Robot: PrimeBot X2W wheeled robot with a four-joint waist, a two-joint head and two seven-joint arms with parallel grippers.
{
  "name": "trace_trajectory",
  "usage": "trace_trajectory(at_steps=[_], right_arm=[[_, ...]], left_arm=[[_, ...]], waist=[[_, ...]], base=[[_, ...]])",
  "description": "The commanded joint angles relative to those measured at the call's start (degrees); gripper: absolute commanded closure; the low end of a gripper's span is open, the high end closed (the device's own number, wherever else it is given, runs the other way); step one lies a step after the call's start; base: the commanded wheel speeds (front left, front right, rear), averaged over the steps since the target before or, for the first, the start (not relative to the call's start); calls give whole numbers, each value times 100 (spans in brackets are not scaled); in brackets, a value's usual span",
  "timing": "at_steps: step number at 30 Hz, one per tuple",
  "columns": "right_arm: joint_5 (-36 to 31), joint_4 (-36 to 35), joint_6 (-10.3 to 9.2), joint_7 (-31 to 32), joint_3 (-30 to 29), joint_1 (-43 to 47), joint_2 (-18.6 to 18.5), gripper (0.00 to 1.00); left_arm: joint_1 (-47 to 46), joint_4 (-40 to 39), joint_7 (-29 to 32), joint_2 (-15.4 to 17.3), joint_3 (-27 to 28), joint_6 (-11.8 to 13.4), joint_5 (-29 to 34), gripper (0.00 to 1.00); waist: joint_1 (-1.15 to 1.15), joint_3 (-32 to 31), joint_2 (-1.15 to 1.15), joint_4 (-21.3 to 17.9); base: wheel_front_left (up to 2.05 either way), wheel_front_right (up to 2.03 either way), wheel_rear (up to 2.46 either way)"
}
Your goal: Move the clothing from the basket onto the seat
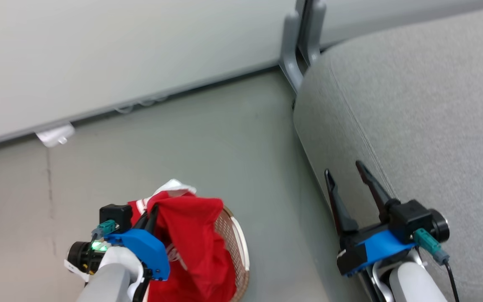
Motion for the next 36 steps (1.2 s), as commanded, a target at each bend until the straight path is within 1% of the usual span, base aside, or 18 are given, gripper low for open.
trace_trajectory(at_steps=[1,6,14,20,28,36], right_arm=[[-32,-46,-4,60,-13,189,-7,0],[-50,-169,-4,199,9,466,-8,0],[-24,-340,-4,356,-2,676,-8,0],[12,-401,-4,439,56,704,-8,0],[42,-371,-4,443,126,728,-8,0],[20,-367,-4,450,125,763,-8,0]], left_arm=[[101,-169,-42,5,-144,-11,-62,100],[-1,-704,-27,8,-639,-32,-345,100],[-423,-1576,186,8,-1422,-34,-718,100],[-690,-2125,406,7,-1853,109,-1024,100],[-837,-2412,544,7,-2206,314,-1278,100],[-806,-2401,555,7,-2394,361,-1410,100]], waist=[[2,-591,0,365],[2,-870,0,516],[2,-1099,0,714],[2,-1188,0,761],[2,-1259,0,714],[2,-1240,0,682]], base=[[0,0,0],[0,0,0],[0,0,0],[0,0,0],[0,0,0],[0,0,0]])
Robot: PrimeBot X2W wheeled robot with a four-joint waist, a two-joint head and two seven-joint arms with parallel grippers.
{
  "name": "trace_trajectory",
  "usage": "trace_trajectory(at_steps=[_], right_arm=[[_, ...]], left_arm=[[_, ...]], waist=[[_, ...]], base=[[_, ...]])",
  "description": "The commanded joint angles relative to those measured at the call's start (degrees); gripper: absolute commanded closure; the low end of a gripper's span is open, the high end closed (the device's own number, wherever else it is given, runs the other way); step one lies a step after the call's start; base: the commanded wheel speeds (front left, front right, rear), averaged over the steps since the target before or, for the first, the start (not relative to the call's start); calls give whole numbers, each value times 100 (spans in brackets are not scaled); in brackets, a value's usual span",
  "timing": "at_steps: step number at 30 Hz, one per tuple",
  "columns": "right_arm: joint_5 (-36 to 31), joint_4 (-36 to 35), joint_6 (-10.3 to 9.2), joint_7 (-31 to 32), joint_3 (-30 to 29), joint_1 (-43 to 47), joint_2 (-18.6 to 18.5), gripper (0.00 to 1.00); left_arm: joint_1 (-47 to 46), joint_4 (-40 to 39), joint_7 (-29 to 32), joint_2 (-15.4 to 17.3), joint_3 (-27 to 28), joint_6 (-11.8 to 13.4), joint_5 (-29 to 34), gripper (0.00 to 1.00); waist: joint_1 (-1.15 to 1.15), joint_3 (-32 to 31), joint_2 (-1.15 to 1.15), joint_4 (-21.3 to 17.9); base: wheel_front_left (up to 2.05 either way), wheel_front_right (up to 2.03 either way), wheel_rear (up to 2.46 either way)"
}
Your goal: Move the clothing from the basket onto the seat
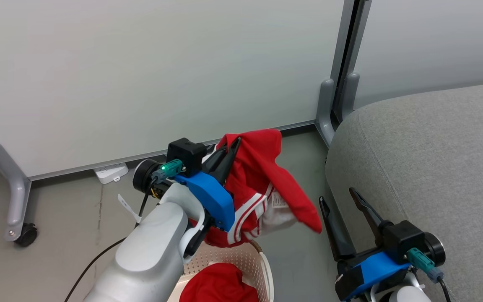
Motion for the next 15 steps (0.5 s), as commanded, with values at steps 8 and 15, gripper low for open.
trace_trajectory(at_steps=[8,15], right_arm=[[14,31,-4,9,58,80,-9,0],[39,72,-4,36,143,15,-9,0]], left_arm=[[-85,-1,-65,16,-174,52,-109,100],[-114,27,-91,15,-305,72,-210,100]], waist=[[0,41,0,15],[0,78,0,23]], base=[[0,0,0],[0,0,0]])
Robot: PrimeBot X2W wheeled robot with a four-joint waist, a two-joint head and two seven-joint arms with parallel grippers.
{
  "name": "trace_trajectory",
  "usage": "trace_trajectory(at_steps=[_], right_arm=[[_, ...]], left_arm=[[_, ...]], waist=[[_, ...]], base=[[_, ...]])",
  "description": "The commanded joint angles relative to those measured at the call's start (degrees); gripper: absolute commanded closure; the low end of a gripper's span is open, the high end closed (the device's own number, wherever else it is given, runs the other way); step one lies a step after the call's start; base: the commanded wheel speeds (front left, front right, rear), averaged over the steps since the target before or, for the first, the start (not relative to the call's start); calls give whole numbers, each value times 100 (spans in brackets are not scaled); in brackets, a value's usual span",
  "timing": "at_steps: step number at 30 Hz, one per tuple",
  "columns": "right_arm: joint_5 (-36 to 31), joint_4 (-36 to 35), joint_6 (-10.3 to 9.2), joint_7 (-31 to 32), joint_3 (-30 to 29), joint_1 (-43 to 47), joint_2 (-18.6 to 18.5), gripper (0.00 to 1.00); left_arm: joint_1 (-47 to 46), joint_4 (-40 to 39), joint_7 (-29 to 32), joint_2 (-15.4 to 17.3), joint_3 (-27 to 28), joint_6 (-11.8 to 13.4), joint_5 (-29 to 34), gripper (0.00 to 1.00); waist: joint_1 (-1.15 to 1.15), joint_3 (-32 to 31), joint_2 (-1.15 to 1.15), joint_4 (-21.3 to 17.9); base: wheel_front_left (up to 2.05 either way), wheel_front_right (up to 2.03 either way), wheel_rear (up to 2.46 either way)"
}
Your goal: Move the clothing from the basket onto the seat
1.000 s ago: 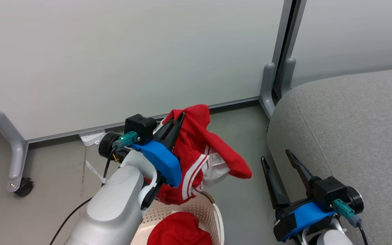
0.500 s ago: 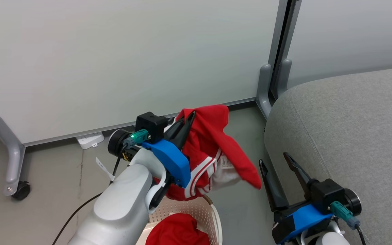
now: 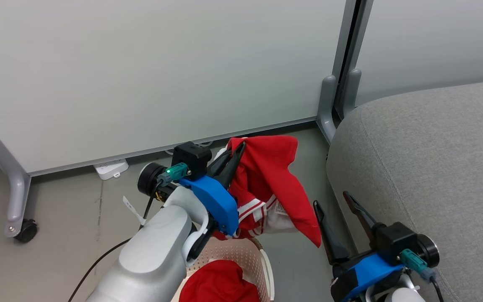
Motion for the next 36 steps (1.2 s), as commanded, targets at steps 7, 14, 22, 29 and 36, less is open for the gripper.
trace_trajectory(at_steps=[7,14,22,29,36], right_arm=[[-119,379,-4,151,297,-393,-9,0],[-3,1265,-4,219,670,-1099,-9,0],[305,2347,-4,121,1043,-1820,-9,0],[627,2999,-4,-59,1433,-2241,-9,51],[952,3304,-4,-227,1761,-2440,-9,100]], left_arm=[[-119,-44,-35,15,-203,25,-143,100],[-129,-175,-37,15,-488,33,-317,100],[-158,-368,-29,13,-845,78,-528,100],[-194,-475,-60,14,-1066,139,-683,100],[-236,-411,-113,14,-1188,189,-785,100]], waist=[[0,34,0,20],[0,13,0,109],[0,-39,0,243],[0,-92,0,269],[0,-113,0,223]], base=[[0,0,0],[0,0,0],[0,0,0],[0,0,0],[0,0,0]])
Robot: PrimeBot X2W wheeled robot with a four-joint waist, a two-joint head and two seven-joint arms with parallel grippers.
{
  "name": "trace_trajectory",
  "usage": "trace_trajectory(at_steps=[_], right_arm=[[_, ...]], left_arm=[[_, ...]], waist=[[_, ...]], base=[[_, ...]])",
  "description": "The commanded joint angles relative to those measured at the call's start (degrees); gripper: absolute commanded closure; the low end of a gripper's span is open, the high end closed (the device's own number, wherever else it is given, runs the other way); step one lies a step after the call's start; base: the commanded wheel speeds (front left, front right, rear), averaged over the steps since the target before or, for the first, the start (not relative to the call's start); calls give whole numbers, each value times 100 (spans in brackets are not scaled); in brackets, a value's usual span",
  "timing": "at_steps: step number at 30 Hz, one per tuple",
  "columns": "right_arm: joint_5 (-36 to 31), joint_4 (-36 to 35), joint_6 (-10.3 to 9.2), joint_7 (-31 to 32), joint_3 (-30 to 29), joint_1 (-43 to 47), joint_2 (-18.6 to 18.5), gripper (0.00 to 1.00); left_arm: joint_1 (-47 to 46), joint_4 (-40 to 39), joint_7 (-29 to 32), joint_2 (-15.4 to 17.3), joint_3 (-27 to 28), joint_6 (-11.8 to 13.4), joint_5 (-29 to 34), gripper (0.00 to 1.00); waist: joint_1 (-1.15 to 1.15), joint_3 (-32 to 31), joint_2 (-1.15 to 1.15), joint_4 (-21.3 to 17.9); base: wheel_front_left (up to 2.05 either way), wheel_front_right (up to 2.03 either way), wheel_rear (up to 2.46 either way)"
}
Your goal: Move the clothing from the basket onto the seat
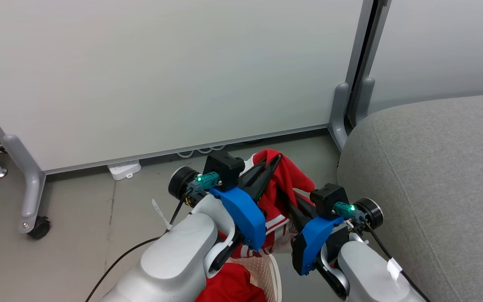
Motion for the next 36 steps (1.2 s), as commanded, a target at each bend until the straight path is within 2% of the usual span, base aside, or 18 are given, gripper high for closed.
trace_trajectory(at_steps=[1,34,36], right_arm=[[58,52,-4,-49,56,-113,-9,100],[467,513,-4,-355,327,-377,-9,100],[478,526,-4,-367,326,-386,-9,100]], left_arm=[[-82,24,-52,13,-20,29,-22,100],[-243,310,-242,13,-210,77,-302,100],[-249,324,-234,13,-228,76,-311,50]], waist=[[0,0,0,-16],[0,25,0,-103],[0,24,0,-101]], base=[[0,0,0],[0,0,0],[0,0,0]])
